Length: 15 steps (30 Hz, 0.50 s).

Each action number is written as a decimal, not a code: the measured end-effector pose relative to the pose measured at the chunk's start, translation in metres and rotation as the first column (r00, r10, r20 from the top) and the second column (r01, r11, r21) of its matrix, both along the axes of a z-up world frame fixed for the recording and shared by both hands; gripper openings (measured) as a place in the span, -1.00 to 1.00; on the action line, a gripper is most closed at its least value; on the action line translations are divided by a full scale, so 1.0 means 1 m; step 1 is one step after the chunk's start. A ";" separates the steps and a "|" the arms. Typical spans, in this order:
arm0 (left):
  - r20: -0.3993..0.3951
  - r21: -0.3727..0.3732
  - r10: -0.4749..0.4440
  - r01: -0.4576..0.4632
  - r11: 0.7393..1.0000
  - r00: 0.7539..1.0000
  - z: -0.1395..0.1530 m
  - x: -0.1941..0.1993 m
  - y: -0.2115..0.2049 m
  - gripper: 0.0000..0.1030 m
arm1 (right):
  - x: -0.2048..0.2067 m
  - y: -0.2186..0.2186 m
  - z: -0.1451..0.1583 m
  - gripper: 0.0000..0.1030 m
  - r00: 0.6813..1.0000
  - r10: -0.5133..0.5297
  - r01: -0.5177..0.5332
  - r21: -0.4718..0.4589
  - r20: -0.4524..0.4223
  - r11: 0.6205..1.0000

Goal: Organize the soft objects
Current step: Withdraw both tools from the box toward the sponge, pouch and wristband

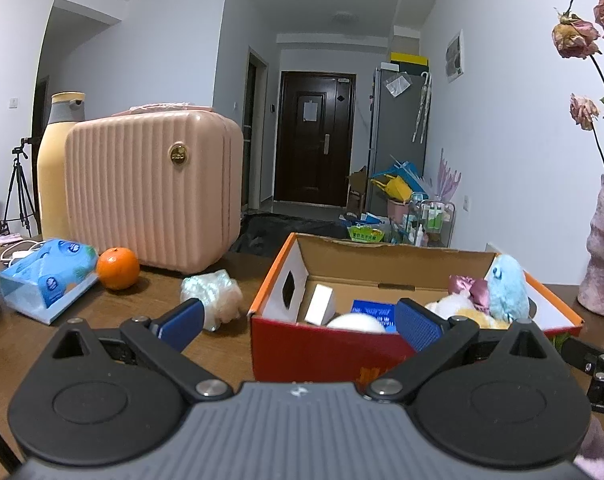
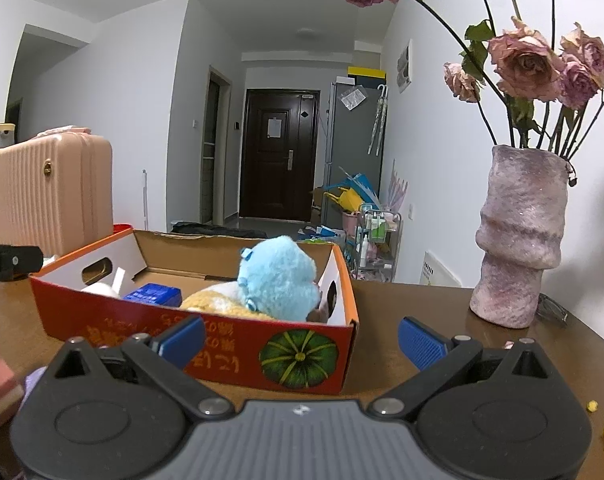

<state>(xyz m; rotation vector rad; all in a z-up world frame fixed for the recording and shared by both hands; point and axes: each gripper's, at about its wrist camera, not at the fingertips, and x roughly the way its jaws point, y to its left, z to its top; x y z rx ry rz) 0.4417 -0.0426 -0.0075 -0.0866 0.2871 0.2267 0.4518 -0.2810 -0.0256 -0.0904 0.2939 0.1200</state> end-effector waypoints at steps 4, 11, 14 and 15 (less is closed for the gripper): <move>-0.019 0.002 -0.003 0.003 1.000 1.000 -0.001 -0.013 0.000 1.00 | -0.015 0.000 0.000 1.00 1.000 -0.001 0.001 0.006 -0.005 1.000; -0.047 -0.008 -0.012 0.012 1.000 0.999 -0.004 -0.039 0.001 1.00 | -0.042 0.000 -0.001 1.00 1.000 -0.007 0.007 0.017 -0.016 1.000; -0.062 -0.017 -0.019 0.018 1.000 0.998 -0.004 -0.051 0.001 1.00 | -0.056 0.000 -0.001 1.00 1.000 -0.009 0.009 0.023 -0.024 1.000; -0.067 -0.019 -0.021 0.019 1.000 0.998 -0.005 -0.055 0.001 1.00 | -0.061 0.001 -0.001 1.00 1.000 -0.009 0.010 0.023 -0.025 1.000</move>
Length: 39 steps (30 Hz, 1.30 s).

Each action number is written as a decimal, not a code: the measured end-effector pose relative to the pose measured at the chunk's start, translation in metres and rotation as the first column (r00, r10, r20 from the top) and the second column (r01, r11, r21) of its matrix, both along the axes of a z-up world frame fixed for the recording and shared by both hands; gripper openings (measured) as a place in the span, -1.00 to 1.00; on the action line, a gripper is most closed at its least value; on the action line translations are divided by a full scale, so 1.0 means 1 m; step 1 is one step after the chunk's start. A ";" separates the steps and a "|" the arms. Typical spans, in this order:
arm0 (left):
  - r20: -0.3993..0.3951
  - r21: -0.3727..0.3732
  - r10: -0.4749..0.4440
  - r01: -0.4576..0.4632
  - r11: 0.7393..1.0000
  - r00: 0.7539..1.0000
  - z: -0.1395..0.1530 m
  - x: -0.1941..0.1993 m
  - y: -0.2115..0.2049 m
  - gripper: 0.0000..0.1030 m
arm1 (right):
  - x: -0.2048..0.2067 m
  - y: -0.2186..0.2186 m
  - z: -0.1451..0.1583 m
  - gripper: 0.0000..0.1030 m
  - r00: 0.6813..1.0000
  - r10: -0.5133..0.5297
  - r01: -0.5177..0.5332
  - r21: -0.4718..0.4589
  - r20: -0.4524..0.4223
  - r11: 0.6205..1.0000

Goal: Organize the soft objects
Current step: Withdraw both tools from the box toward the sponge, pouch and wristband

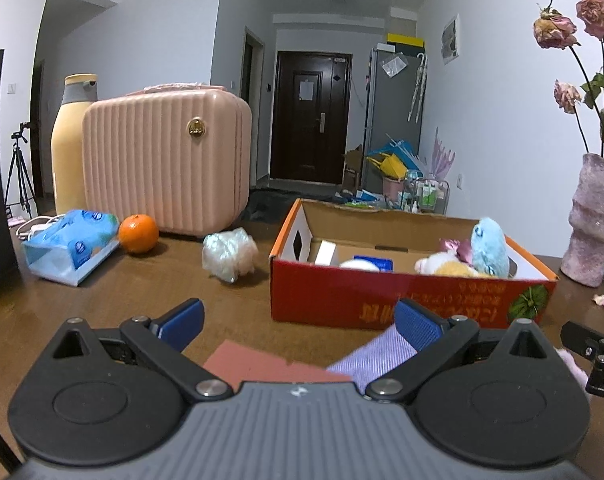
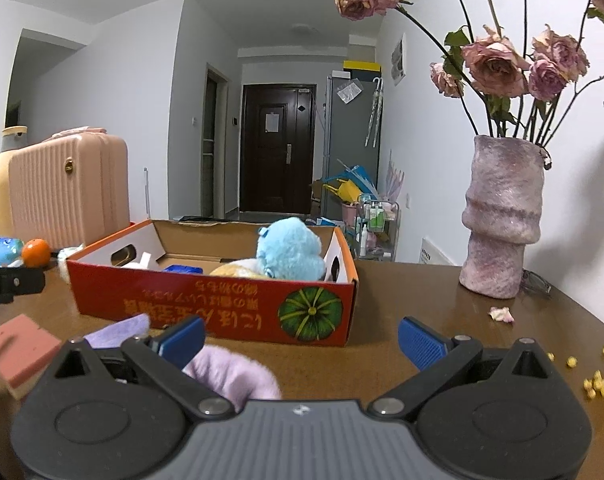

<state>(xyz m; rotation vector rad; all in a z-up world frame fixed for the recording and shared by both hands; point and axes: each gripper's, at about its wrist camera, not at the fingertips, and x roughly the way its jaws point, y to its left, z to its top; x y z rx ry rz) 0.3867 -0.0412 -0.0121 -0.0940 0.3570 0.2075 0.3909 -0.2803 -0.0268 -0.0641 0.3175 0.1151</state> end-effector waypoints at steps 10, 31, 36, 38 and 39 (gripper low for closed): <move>-0.036 -0.014 -0.031 0.030 0.999 0.999 -0.002 -0.045 0.001 1.00 | -0.052 0.010 -0.003 1.00 1.000 -0.002 0.002 0.008 -0.024 1.000; -0.090 -0.076 -0.121 0.114 0.991 0.989 -0.002 -0.092 0.023 1.00 | -0.111 0.043 -0.012 1.00 0.996 -0.039 0.041 0.026 -0.080 0.999; -0.096 -0.037 -0.127 0.124 0.992 0.987 -0.004 -0.086 0.021 1.00 | -0.105 0.041 -0.012 1.00 0.995 -0.055 0.059 0.044 -0.086 0.997; -0.094 -0.017 -0.113 0.112 0.994 0.989 -0.007 -0.081 0.020 1.00 | -0.101 0.039 -0.011 1.00 0.994 -0.059 0.065 0.064 -0.090 0.996; -0.096 -0.005 -0.110 0.110 0.994 0.989 -0.008 -0.077 0.020 1.00 | -0.098 0.039 -0.011 1.00 0.994 -0.064 0.070 0.073 -0.090 0.995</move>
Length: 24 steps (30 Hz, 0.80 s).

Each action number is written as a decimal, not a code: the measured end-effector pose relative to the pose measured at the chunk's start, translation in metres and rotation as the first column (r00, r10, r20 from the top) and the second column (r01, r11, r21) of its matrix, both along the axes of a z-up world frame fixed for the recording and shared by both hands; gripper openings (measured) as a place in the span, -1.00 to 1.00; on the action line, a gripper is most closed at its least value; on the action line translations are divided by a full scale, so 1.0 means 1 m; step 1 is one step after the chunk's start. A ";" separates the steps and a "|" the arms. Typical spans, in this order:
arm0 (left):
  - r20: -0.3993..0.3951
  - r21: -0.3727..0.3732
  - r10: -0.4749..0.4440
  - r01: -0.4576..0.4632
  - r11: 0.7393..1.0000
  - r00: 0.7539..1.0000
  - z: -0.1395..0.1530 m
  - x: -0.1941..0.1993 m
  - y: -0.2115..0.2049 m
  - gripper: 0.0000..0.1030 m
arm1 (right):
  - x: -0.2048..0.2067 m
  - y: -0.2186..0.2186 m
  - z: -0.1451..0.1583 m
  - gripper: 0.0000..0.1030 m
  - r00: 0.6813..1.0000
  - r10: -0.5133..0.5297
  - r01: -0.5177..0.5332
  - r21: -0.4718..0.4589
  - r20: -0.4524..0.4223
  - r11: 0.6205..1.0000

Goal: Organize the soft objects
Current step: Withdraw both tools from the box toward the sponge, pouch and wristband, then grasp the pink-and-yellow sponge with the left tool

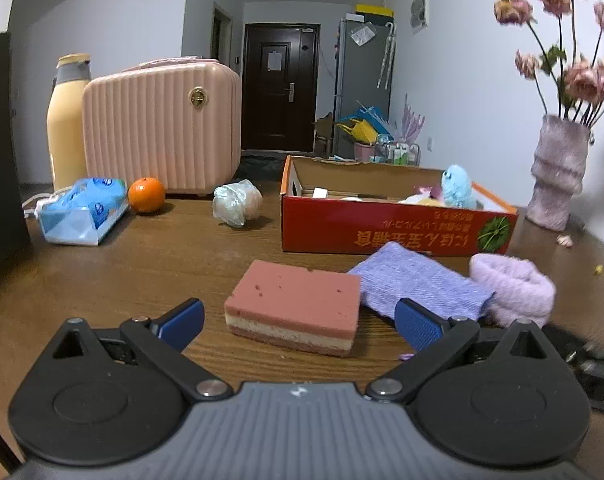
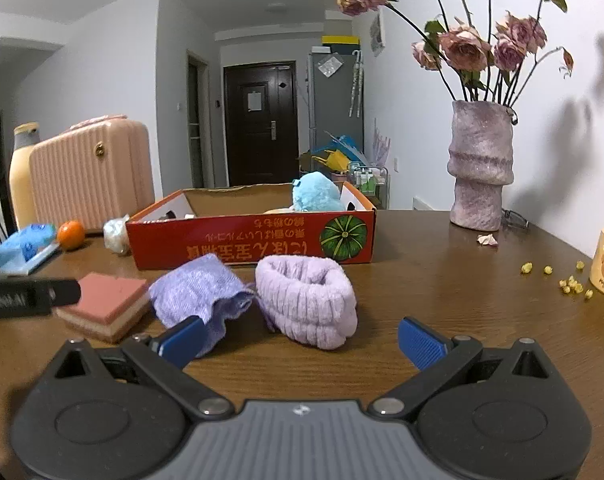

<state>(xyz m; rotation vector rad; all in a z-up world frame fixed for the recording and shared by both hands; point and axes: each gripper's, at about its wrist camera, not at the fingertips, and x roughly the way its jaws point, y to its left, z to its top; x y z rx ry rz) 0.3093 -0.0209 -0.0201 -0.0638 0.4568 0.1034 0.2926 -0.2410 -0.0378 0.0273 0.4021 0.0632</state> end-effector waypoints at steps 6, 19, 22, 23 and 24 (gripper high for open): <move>-0.057 0.052 -0.033 0.036 0.998 0.998 -0.012 0.029 0.004 1.00 | 0.015 -0.001 -0.001 1.00 1.000 -0.019 0.019 0.025 -0.007 1.000; -0.103 0.030 -0.136 0.140 0.990 0.985 -0.022 0.075 0.021 1.00 | 0.053 -0.003 -0.004 1.00 0.999 -0.035 0.035 0.011 -0.022 0.999; -0.132 0.035 -0.165 0.171 0.985 0.977 -0.025 0.083 0.018 1.00 | 0.060 -0.004 -0.005 1.00 0.999 -0.032 0.032 0.010 -0.025 0.999; -0.133 0.045 -0.170 0.177 0.983 0.976 -0.025 0.085 0.017 1.00 | 0.061 -0.004 -0.005 1.00 0.999 -0.029 0.030 0.012 -0.026 0.999; -0.134 0.056 -0.177 0.186 0.981 0.975 -0.026 0.087 0.016 1.00 | 0.062 -0.004 -0.005 1.00 0.999 -0.027 0.028 0.015 -0.028 1.000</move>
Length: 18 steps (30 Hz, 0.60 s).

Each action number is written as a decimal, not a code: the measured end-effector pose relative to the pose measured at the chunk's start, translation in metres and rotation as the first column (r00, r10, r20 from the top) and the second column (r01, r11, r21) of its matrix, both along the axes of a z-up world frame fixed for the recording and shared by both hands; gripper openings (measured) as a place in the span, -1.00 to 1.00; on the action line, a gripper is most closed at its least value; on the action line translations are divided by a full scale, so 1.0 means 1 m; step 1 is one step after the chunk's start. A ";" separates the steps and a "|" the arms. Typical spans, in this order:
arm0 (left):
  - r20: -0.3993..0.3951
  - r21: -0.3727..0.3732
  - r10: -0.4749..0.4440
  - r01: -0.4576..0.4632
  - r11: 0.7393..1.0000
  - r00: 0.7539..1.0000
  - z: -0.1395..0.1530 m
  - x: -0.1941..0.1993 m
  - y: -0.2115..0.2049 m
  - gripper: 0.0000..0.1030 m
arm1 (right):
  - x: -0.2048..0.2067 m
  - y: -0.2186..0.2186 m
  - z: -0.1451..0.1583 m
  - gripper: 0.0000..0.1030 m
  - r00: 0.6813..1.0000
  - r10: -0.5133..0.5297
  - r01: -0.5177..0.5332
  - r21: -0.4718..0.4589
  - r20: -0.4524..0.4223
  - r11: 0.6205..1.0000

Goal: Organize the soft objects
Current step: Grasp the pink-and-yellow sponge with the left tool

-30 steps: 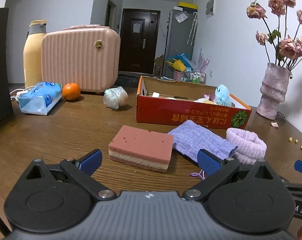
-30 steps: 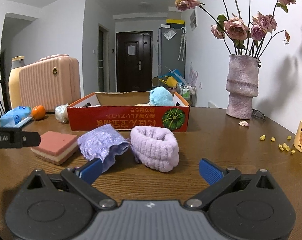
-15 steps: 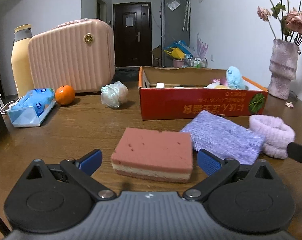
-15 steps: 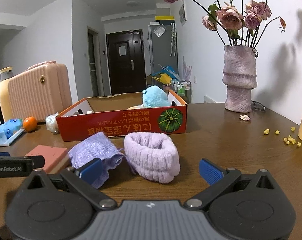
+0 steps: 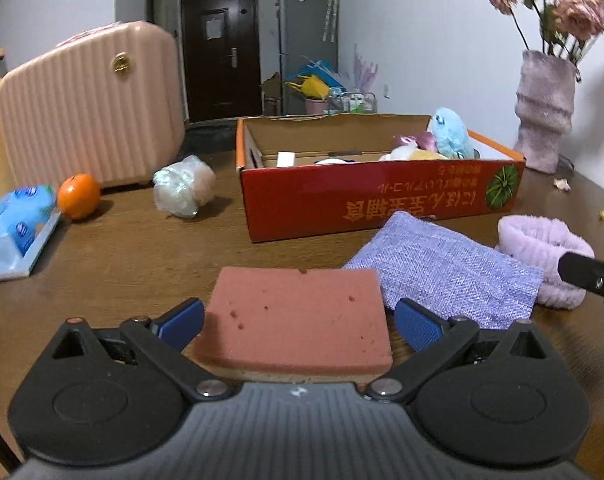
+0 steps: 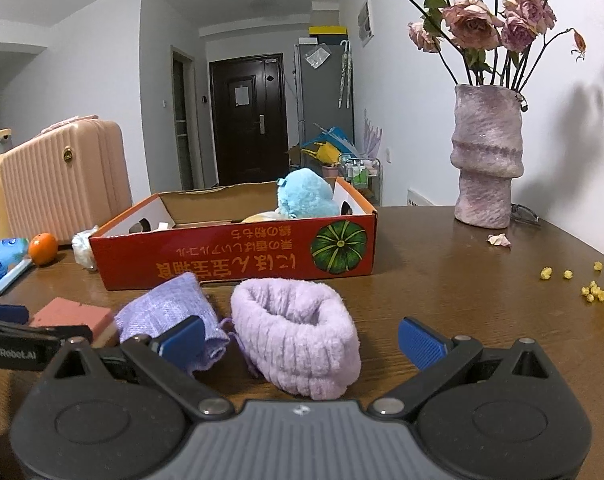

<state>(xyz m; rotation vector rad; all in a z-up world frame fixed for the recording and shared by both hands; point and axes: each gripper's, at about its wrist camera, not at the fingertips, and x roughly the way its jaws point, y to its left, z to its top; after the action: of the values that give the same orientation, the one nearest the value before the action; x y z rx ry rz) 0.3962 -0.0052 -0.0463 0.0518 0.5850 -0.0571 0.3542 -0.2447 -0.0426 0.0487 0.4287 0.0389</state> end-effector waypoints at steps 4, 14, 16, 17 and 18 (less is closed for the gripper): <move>-0.006 0.031 -0.006 0.006 1.000 1.000 -0.004 0.005 -0.003 1.00 | 0.000 0.000 0.000 1.00 1.000 0.001 -0.001 0.006 -0.001 1.000; -0.008 0.066 0.002 -0.001 0.998 1.000 -0.005 0.009 -0.002 0.87 | 0.000 0.001 -0.001 1.00 0.999 -0.036 0.036 -0.031 0.001 0.999; -0.008 0.055 -0.003 0.004 0.998 1.000 -0.004 0.008 -0.001 0.84 | -0.001 0.001 -0.001 1.00 0.999 -0.051 0.051 -0.040 0.009 0.998; -0.007 0.050 -0.004 0.004 0.999 1.000 -0.003 0.008 0.000 0.81 | -0.001 0.001 -0.001 1.00 0.998 -0.056 0.057 -0.043 0.013 0.997; -0.007 0.043 -0.005 0.005 0.999 1.000 -0.003 0.008 0.001 0.74 | -0.001 0.001 0.000 1.00 0.998 -0.063 0.064 -0.046 0.017 0.997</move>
<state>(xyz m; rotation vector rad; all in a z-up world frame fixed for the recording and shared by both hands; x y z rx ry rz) 0.4038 -0.0039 -0.0491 0.0945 0.5926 -0.0499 0.3528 -0.2441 -0.0429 0.0165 0.4120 -0.0331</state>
